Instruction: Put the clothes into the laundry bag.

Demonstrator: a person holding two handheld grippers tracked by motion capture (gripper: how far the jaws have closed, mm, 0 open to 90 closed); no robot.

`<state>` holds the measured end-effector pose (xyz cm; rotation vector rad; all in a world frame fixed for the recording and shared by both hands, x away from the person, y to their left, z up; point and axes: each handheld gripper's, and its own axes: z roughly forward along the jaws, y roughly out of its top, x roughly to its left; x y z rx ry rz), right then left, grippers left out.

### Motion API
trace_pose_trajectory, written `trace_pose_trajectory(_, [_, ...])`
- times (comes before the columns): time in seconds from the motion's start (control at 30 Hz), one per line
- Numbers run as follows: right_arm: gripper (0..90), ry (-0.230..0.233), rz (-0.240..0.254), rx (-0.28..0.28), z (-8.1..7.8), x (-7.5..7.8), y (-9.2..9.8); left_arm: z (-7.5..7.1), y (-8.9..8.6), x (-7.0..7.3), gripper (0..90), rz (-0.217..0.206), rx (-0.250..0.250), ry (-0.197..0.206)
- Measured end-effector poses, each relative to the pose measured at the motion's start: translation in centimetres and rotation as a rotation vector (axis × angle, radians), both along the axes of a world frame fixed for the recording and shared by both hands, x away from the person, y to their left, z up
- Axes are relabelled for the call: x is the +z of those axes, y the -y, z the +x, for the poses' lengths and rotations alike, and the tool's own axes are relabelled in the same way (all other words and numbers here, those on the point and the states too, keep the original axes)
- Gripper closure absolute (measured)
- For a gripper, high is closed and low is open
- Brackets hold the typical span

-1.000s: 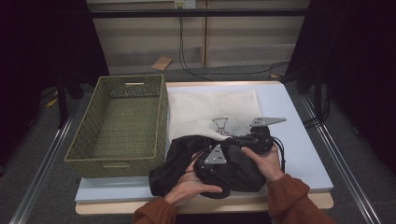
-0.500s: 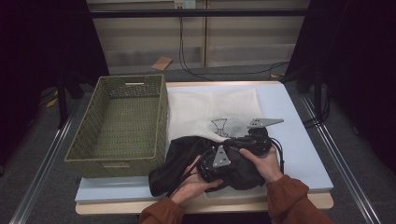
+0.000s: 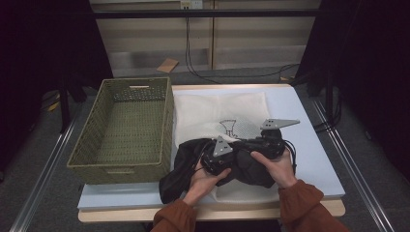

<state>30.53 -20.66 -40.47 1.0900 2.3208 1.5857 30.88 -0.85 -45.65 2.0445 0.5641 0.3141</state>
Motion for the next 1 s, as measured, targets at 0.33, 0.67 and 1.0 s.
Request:
trace_pose_trajectory(0.33, [88.5,0.016,0.014,0.012,-0.7,1.2,0.0,1.4,-0.5,0.3,82.2,-0.055,0.1,0.03])
trace_pose_trajectory(0.67, [88.5,-0.015,-0.001,-0.021,-0.1,-0.5,1.1,2.6,0.0,-1.3,79.3,-0.041,0.123,0.014])
trace_pose_trajectory(1.0, [88.5,-0.036,-0.021,-0.03,0.5,-1.7,1.3,1.7,-1.2,-1.0,57.5,-0.084,-0.015,-0.033])
